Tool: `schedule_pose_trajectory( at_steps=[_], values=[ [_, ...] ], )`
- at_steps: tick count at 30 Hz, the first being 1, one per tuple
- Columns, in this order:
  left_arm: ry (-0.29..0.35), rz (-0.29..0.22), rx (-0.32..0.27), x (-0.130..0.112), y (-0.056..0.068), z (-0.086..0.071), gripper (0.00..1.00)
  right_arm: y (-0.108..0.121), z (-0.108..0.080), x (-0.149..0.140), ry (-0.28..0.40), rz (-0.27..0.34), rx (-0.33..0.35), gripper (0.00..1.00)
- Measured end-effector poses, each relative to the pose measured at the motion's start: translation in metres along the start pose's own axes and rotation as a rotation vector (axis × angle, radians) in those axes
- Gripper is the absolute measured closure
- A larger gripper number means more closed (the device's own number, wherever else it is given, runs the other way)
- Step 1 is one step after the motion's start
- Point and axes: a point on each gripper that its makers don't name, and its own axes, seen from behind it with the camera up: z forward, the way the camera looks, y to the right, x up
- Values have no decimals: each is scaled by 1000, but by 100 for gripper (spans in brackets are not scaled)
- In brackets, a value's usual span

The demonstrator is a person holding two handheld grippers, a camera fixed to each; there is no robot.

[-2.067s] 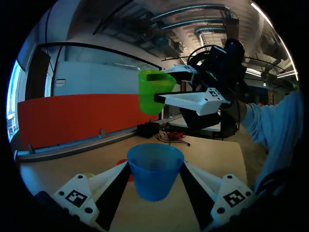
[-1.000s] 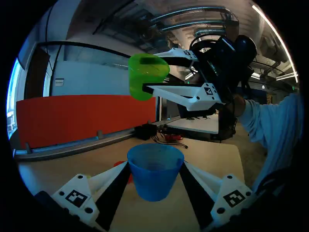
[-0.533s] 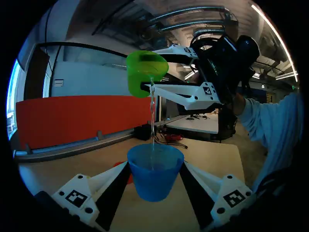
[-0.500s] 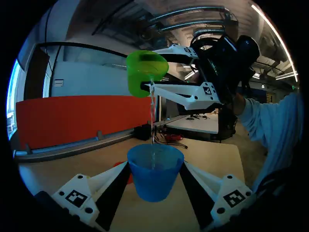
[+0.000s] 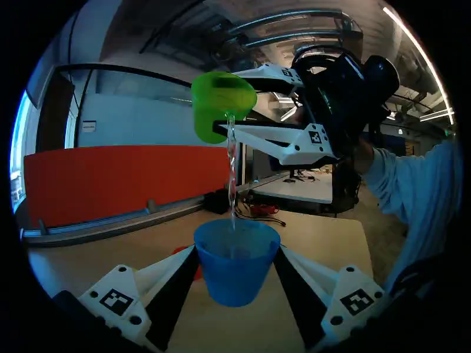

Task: Pour water

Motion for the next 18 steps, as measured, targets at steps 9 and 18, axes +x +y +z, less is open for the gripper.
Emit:
schedule_pose_trajectory(
  at_steps=[9,18],
  values=[
    [1,3,-1,2,0,1,14,4,1,1,-1,-34,-9,10],
    [3,3,2,2,-2,1,14,8,3,4,5,-65,-19,10]
  ],
)
